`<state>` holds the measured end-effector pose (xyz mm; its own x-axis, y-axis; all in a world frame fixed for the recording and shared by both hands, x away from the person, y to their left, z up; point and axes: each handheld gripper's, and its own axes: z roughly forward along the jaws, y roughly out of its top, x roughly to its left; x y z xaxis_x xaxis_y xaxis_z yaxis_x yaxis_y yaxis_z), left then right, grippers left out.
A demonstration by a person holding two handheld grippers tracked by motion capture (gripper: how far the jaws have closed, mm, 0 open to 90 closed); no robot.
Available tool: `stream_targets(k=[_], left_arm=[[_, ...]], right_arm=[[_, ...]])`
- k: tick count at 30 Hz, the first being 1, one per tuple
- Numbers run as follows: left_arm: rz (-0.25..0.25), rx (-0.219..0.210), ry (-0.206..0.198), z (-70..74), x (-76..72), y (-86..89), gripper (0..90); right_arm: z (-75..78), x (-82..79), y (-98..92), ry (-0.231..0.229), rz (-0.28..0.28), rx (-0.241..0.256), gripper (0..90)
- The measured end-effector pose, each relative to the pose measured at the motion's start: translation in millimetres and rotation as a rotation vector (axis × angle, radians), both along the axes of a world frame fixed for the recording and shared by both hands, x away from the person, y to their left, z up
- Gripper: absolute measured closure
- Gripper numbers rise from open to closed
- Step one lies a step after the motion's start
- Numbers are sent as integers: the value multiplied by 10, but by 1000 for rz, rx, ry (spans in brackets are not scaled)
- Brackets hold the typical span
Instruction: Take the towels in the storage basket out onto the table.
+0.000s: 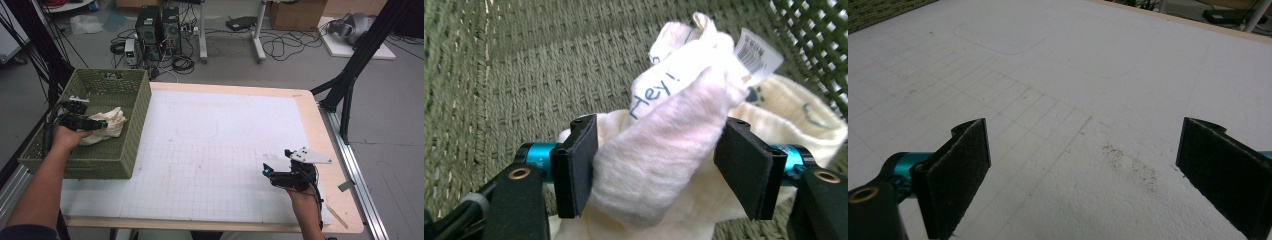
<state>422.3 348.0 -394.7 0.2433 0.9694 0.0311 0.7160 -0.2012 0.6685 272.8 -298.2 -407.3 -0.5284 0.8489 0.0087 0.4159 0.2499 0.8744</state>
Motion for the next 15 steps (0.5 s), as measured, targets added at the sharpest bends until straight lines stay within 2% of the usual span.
stream_targets(k=[2, 5, 7, 8, 9, 10, 12, 15], left_arm=[[-1, 7, 4, -8, 2, -1, 376], [-8, 16, 31, -39, 5, 2, 425], [-27, 20, 42, -45, 1, -6, 527], [-41, 28, 46, -41, -4, -9, 606], [-46, 37, 45, -37, -10, -13, 606], [-44, 43, 39, -23, -17, -9, 742], [-43, 40, 40, -21, -19, -6, 793], [-58, 39, 35, -5, -26, -12, 814]], right_arm=[[0, 0, 0, 0, 1, 0, 64], [2, -3, 0, 2, 1, 4, 64], [3, -6, -3, 1, 2, 3, 64], [4, -8, -5, 1, 2, 3, 64], [4, -8, -5, 1, 2, 3, 64], [5, -9, -16, 0, -1, 4, 64], [5, -11, -28, -1, -3, 4, 64], [9, -21, -39, 0, -9, 9, 64]])
